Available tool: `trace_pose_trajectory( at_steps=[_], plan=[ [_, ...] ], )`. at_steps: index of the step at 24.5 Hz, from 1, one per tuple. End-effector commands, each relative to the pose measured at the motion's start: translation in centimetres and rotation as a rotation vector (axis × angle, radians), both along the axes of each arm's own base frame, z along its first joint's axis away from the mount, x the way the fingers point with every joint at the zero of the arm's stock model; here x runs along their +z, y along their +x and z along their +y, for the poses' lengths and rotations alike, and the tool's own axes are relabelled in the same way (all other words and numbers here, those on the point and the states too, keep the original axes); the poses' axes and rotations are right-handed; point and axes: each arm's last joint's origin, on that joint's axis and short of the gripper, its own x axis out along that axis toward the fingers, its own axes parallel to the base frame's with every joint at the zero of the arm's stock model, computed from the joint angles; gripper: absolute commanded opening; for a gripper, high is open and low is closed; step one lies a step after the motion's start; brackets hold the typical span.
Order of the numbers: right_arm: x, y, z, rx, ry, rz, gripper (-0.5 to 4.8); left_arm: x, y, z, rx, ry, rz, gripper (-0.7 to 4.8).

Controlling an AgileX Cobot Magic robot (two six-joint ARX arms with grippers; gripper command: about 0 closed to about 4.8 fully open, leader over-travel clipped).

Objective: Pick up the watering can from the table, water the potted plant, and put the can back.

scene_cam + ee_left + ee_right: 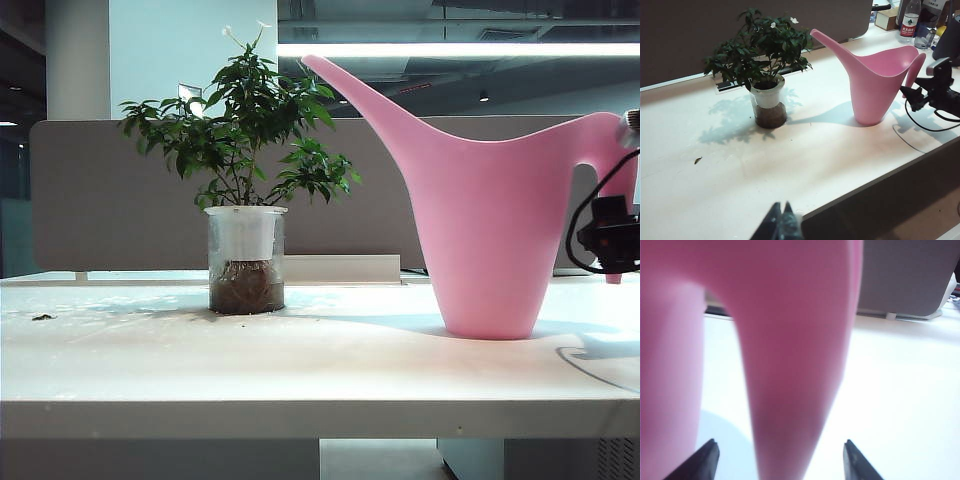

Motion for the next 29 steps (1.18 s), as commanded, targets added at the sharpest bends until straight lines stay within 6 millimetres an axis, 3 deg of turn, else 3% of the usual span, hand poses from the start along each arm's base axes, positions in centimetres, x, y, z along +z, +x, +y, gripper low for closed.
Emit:
trace_pose_trajectory(
  at_steps=[1, 12, 17, 24, 27, 29],
  plan=[
    [0.8, -0.9, 0.0, -0.005, -0.004, -0.045, 3.43, 0.2, 0.0, 0.0, 0.0, -0.005, -0.019, -0.05],
    [4.2, -4.8, 0.1, -0.005, -0.008, -0.192, 3.43, 0.2, 0.0, 0.0, 0.0, -0.005, -0.019, -0.05],
    [5.3, -6.4, 1.1, 0.04, -0.004, -0.259, 3.42, 0.2, 0.0, 0.0, 0.0, -0.005, -0.018, -0.05],
    [5.7, -7.6, 1.7, 0.073, 0.001, -0.293, 3.4, 0.2, 0.0, 0.0, -0.001, -0.005, -0.018, -0.05],
    [5.3, -8.8, 1.6, 0.066, 0.002, -0.291, 3.28, 0.2, 0.0, 0.0, 0.0, -0.005, -0.019, -0.05],
    [4.9, -9.7, 1.5, 0.054, 0.004, -0.292, 2.62, 0.2, 0.0, 0.0, 0.0, -0.005, -0.019, -0.05]
  ],
)
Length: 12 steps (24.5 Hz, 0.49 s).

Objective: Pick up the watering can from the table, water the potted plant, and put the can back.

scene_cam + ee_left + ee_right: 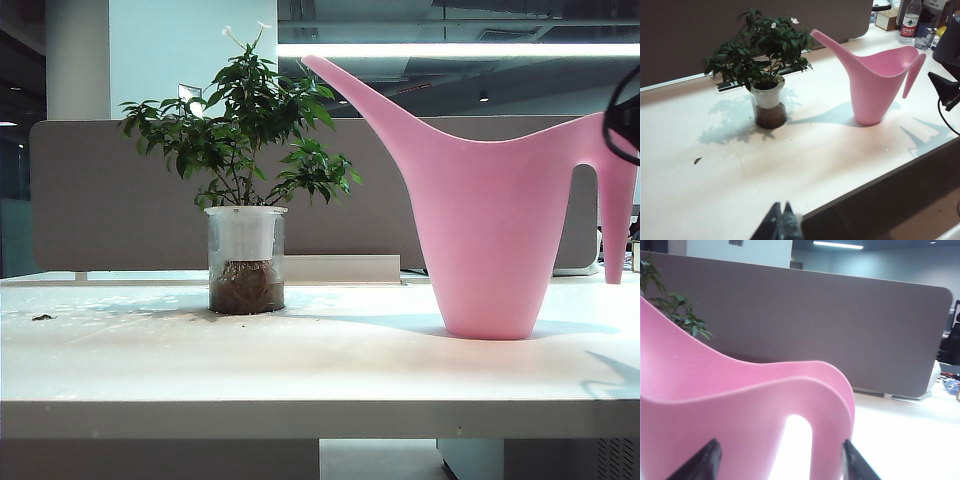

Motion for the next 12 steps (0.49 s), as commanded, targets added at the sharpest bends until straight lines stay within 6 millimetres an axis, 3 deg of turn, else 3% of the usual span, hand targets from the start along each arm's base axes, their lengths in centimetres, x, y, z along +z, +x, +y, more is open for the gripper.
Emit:
trace_pose_trajectory(
  at_steps=[1, 3, 4, 12],
  plan=[
    [-0.3, -1.5, -0.1, -0.022, 0.006, -0.022, 2.03, 0.2, 0.0, 0.0, 0.0, -0.005, -0.019, -0.05],
    [-0.6, -2.4, -0.2, -0.019, 0.031, -0.018, 0.33, 0.2, 0.0, 0.0, 0.0, -0.005, -0.019, -0.05],
    [-0.6, -2.4, -0.1, -0.012, 0.056, -0.002, -0.14, 0.2, 0.0, 0.0, 0.0, -0.005, -0.019, -0.05],
    [-0.3, -3.4, -0.1, 0.009, 0.078, 0.073, -0.01, 0.2, 0.0, 0.0, 0.0, -0.005, -0.019, -0.05]
  ],
)
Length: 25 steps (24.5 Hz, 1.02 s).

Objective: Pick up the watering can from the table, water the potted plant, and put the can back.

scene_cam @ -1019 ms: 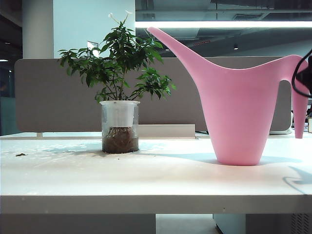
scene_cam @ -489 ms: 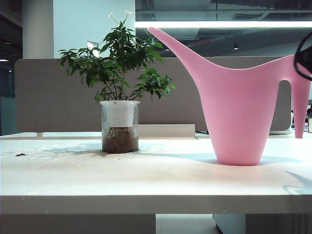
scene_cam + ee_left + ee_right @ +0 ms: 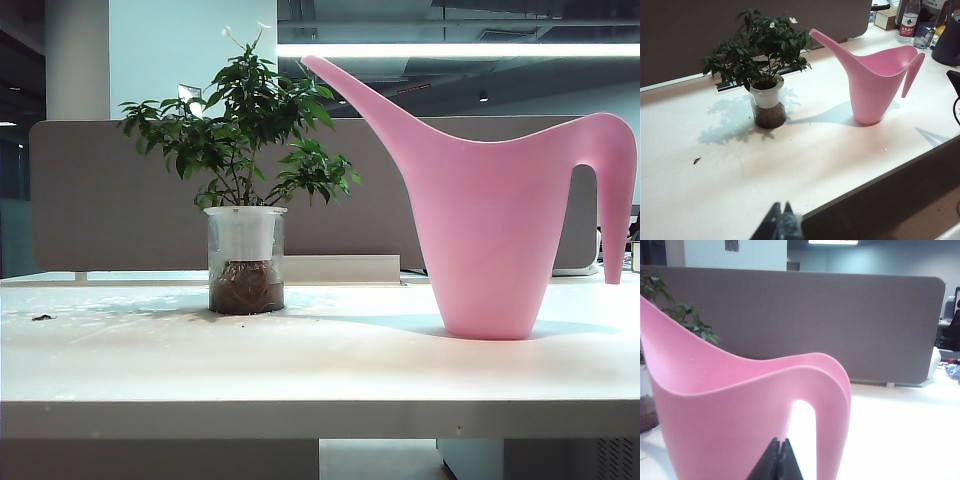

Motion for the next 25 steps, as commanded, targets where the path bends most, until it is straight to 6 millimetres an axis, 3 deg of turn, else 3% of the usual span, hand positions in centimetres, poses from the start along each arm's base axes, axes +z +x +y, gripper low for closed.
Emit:
trace_pose_trajectory(
  at_steps=[1, 19, 25],
  plan=[
    [-0.4, -0.5, 0.0, 0.014, -0.001, 0.063, -0.01, 0.2, 0.0, 0.0, 0.0, -0.005, -0.019, -0.05],
    [-2.9, -5.6, -0.3, 0.001, -0.016, 0.399, -0.01, 0.2, 0.0, 0.0, 0.0, -0.005, -0.019, -0.05],
    [-3.0, -5.6, -0.5, -0.088, -0.02, 0.43, -0.01, 0.2, 0.0, 0.0, 0.0, -0.005, -0.02, -0.05]
  ],
)
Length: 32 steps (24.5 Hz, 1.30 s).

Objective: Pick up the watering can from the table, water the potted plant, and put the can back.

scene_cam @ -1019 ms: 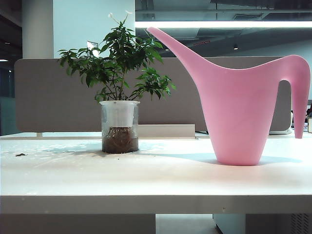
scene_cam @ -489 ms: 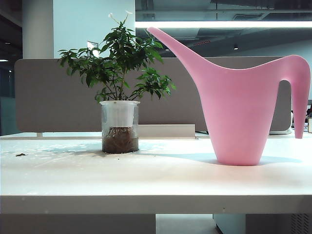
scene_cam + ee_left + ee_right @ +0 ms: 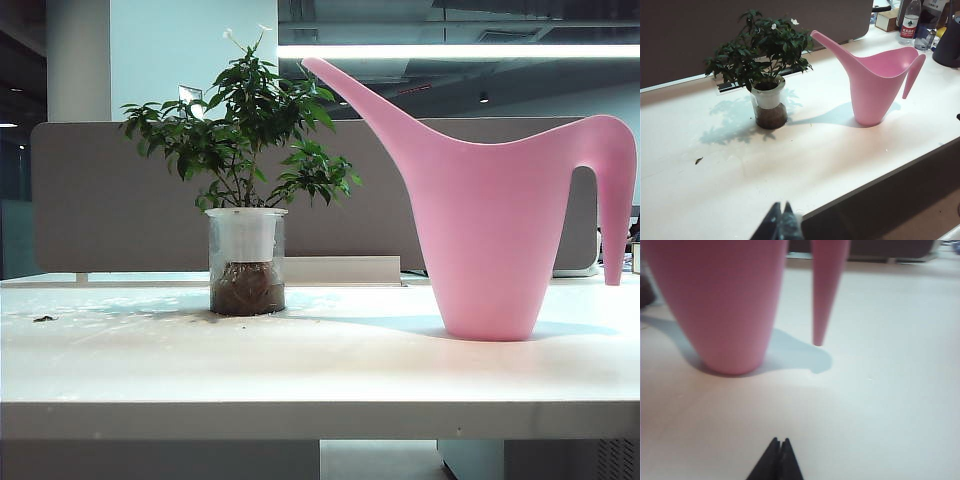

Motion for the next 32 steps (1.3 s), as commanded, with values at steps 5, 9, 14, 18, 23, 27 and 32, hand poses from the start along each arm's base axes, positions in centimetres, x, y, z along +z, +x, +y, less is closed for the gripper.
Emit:
trace_pose_trajectory(
  at_steps=[5, 9, 14, 18, 23, 27, 32],
  plan=[
    [0.0, 0.0, -0.1, -0.029, -0.009, 0.004, -0.01, 0.2, 0.0, 0.0, -0.001, -0.004, -0.016, -0.05],
    [0.0, 0.0, -0.1, -0.035, -0.01, 0.004, 0.0, 0.2, 0.0, 0.0, 0.0, -0.004, -0.016, -0.05],
    [0.1, 0.0, 0.0, -0.001, -0.003, -0.001, -0.01, 0.2, 0.0, 0.0, 0.0, -0.004, -0.016, -0.05],
    [0.1, 0.0, 0.0, -0.001, -0.003, -0.002, -0.01, 0.2, 0.0, 0.0, -0.001, -0.005, -0.016, -0.05],
    [0.1, 0.0, 0.0, -0.001, -0.003, -0.002, -0.01, 0.2, 0.4, -0.1, -0.003, -0.007, -0.034, -0.05],
    [0.1, 0.0, 0.0, -0.001, -0.003, -0.002, -0.01, -2.1, 5.9, -1.5, 0.0, -0.01, -0.036, -0.05],
    [0.1, 0.0, 0.0, -0.001, -0.002, -0.002, -0.01, -7.3, 13.3, -3.3, 0.014, -0.111, -0.14, -0.05]
  ],
)
